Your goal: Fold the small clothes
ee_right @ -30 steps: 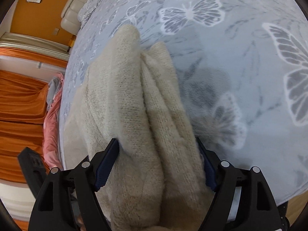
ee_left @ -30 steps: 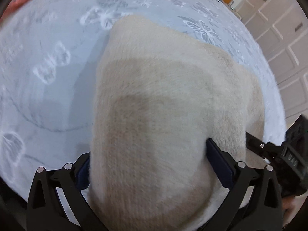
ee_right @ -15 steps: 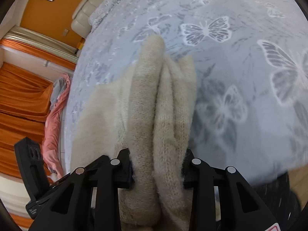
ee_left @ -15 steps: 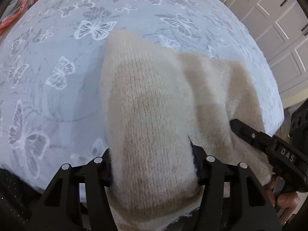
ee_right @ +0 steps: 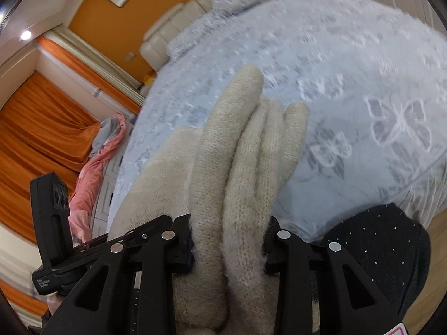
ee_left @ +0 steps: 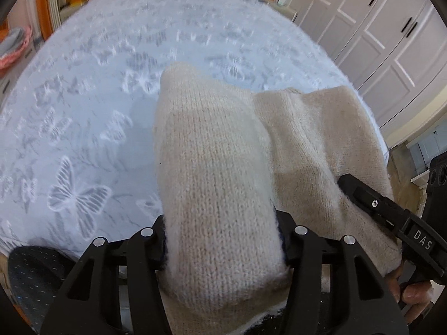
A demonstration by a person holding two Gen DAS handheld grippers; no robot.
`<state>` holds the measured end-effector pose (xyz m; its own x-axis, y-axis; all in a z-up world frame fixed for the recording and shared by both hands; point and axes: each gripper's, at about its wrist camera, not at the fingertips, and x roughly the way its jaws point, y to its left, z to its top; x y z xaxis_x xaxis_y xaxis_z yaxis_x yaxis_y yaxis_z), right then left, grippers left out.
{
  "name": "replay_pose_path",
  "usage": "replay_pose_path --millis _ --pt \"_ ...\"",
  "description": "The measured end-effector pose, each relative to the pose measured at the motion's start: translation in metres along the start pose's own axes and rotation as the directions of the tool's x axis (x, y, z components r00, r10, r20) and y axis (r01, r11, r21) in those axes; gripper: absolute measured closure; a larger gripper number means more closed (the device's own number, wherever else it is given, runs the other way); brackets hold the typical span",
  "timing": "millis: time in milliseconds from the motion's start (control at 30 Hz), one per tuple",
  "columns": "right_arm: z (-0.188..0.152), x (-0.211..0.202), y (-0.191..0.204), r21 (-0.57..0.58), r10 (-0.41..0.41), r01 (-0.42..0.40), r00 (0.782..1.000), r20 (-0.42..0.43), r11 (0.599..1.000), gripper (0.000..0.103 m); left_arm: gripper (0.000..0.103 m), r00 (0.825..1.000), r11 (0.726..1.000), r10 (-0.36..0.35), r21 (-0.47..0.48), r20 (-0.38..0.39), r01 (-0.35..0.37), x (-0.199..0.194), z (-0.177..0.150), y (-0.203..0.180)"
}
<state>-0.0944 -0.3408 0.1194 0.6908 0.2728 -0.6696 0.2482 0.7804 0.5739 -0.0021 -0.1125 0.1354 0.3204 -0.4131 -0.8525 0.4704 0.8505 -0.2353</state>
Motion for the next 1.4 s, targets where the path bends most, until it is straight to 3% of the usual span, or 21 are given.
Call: replay_pose_path --millis 200,333,467,600,700,733,767,833,867,900,933,1000,1067,1133,1200,1300,1400 --pt "0.008 -0.034 0.049 -0.086 0.083 -0.073 0.989 0.125 0.994 0.071 0.052 0.987 1.0 0.006 0.015 0.162 -0.009 -0.071 0.016 0.013" --pt "0.024 -0.05 0.09 -0.162 0.167 -0.138 0.97 0.179 0.977 0.071 0.052 0.965 0.999 0.013 0.025 0.261 -0.02 -0.113 0.03 0.029" --pt "0.043 -0.053 0.13 -0.233 0.25 -0.202 0.947 0.202 0.951 0.071 0.051 0.932 0.999 0.028 0.028 0.361 -0.041 -0.156 0.047 0.05" --pt "0.06 -0.04 0.157 -0.267 0.307 -0.249 0.929 0.208 0.931 0.07 0.049 0.916 0.998 0.046 0.018 0.398 -0.058 -0.166 0.06 0.075" --pt "0.07 -0.002 0.153 -0.241 0.307 -0.262 0.936 0.172 0.935 0.062 0.036 0.925 0.997 0.075 -0.023 0.372 -0.072 -0.13 0.065 0.106" --pt "0.071 0.026 0.143 -0.229 0.265 -0.227 0.952 0.153 0.947 0.059 0.032 0.93 0.996 0.085 -0.032 0.358 -0.078 -0.116 0.064 0.113" --pt "0.07 0.049 0.133 -0.209 0.208 -0.178 0.969 0.133 0.962 0.053 0.029 0.945 0.993 0.111 -0.06 0.309 -0.097 -0.081 0.059 0.13" --pt "0.058 0.105 0.095 -0.117 0.027 -0.021 0.999 0.047 0.993 0.051 0.031 0.964 0.987 0.15 -0.094 0.218 -0.132 -0.034 0.044 0.153" --pt "0.049 0.121 0.078 -0.078 -0.039 0.039 0.999 0.004 0.996 0.052 0.034 0.973 0.976 0.189 -0.133 0.134 -0.172 -0.002 0.027 0.172" --pt "0.035 0.135 0.059 -0.033 -0.08 0.079 0.996 -0.047 0.996 0.054 0.038 0.976 0.972 0.195 -0.155 0.097 -0.179 0.009 0.016 0.181" --pt "0.024 0.139 0.048 -0.003 -0.082 0.082 0.994 -0.066 0.997 0.054 0.038 0.982 0.967 0.177 -0.199 0.064 -0.161 0.019 0.001 0.195" --pt "0.001 0.139 0.03 0.024 -0.079 0.081 0.993 -0.091 0.996 0.053 0.037 0.988 0.958 0.134 -0.265 0.07 -0.112 0.02 -0.014 0.211" --pt "-0.006 0.14 0.028 -0.006 -0.101 0.101 0.987 -0.121 0.995 0.053 0.028 0.991 0.946 0.104 -0.316 0.087 -0.072 0.018 -0.017 0.222" --pt "-0.001 0.151 0.028 -0.012 -0.094 0.093 0.984 -0.153 0.996 0.04 0.017 0.991 0.93 0.084 -0.365 0.103 -0.041 0.021 -0.01 0.233" --pt "0.01 0.165 0.03 0.009 -0.076 0.079 0.983 -0.167 0.997 0.034 0.011 0.993 0.91 0.033 -0.414 0.117 0.019 0.037 -0.003 0.247" --pt "0.026 0.205 0.035 0.021 -0.06 0.065 0.977 -0.206 0.998 0.029 0.011 0.995 0.873 -0.044 -0.48 0.09 0.082 0.071 0.009 0.269" --pt "0.034 0.253 0.031 0.046 -0.058 0.074 0.956 -0.287 0.996 0.029 0.015 0.992 0.844 -0.112 -0.523 0.051 0.122 0.107 0.016 0.282"
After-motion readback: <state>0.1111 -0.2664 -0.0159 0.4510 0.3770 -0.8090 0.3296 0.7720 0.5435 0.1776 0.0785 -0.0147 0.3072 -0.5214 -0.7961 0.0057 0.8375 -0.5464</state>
